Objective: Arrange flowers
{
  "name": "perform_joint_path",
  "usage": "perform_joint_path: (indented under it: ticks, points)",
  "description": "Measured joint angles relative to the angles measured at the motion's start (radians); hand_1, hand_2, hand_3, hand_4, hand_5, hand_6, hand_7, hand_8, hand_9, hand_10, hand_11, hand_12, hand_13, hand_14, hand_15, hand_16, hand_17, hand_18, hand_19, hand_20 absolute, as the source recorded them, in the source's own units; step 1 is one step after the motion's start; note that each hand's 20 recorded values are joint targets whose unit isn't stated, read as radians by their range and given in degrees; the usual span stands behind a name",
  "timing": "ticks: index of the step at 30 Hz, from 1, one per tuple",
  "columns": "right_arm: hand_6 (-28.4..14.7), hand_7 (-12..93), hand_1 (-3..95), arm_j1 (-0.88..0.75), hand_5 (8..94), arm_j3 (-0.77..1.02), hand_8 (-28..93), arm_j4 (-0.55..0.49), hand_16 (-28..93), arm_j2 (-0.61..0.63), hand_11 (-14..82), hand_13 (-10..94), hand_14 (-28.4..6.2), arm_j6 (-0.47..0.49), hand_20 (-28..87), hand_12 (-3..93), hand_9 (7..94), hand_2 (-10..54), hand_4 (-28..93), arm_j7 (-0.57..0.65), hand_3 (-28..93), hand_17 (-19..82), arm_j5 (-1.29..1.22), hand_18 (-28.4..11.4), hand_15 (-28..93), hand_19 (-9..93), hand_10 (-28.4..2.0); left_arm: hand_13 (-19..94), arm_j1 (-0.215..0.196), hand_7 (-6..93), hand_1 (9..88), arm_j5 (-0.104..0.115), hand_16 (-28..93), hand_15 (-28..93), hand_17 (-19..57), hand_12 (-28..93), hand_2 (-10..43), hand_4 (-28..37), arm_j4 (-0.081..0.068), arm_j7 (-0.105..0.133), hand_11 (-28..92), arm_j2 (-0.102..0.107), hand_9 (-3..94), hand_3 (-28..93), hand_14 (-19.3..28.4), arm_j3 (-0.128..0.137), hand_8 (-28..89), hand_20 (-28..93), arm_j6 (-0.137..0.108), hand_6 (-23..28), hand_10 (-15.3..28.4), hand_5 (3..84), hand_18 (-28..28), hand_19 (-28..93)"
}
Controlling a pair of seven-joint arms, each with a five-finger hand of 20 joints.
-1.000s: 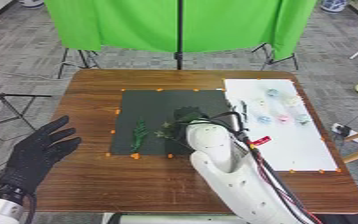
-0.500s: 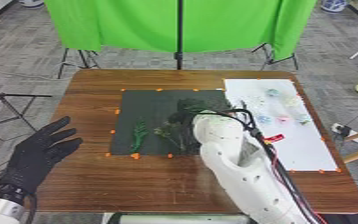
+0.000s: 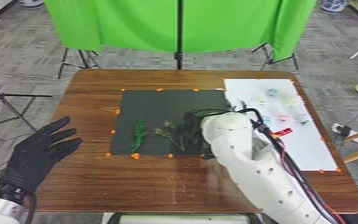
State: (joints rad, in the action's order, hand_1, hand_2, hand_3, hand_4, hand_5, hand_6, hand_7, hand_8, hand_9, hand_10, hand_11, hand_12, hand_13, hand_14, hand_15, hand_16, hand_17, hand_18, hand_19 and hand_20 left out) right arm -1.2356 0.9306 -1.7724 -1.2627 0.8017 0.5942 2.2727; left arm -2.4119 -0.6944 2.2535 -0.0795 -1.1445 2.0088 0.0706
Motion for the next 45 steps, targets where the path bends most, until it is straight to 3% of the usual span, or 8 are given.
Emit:
perform_joint_path:
  ticks: [20, 33, 39, 45]
  points:
    - [-1.7, 36, 13.3, -0.049, 86.9, 0.025, -15, 0.010, 29, -0.100, 45.6, 85, -9.0, -0.021, 62, 32.2, 93.5, 18.6, -28, 0.101, 73, 53, -0.211, -22.4, 73, 93, -9.7, 28, 0.004, 25.0, 25.7, 0.000, -2, 47, -7.0, 14, -0.9, -26.4, -0.002, -0.003, 30, 0.000, 30.3, 71, 15.9, -0.001, -12, 10, 0.001, 1.8, 13.1, 34.0, 23.5, 54]
    - [-1.7, 37, 13.0, -0.052, 86.9, 0.025, -15, 0.019, 29, -0.127, 45.3, 85, -8.9, -0.028, 62, 32.1, 93.6, 18.1, -28, 0.072, 73, 54, -0.135, -22.3, 73, 93, -9.8, 28, 0.007, 25.1, 25.7, 0.000, -2, 47, -7.0, 14, -0.9, -26.5, -0.004, -0.004, 31, 0.000, 30.3, 71, 15.9, -0.001, -12, 10, 0.001, 1.8, 13.2, 34.0, 23.6, 54]
    - [-1.6, 37, 11.7, -0.050, 86.7, 0.062, -15, -0.025, 29, -0.096, 45.4, 85, -8.7, -0.026, 62, 32.4, 93.6, 15.6, -28, 0.052, 73, 54, -0.123, -22.1, 73, 93, -9.7, 28, 0.001, 25.1, 25.7, 0.000, -2, 47, -7.0, 14, -0.8, -26.5, -0.002, 0.001, 30, -0.004, 30.4, 71, 15.9, 0.000, -12, 10, 0.000, 1.8, 13.1, 34.0, 23.6, 54]
    - [-1.6, 38, 12.3, 0.010, 85.3, 0.096, -15, -0.031, 30, -0.015, 46.8, 83, -9.2, -0.034, 62, 33.2, 91.5, 9.0, -28, 0.040, 72, 52, -0.157, -21.9, 74, 93, -10.2, 28, -0.012, 25.1, 25.7, 0.000, -2, 47, -7.1, 14, -0.8, -26.5, 0.000, 0.014, 30, -0.007, 30.3, 71, 15.9, 0.000, -12, 10, -0.003, 1.8, 13.1, 34.0, 23.6, 54]
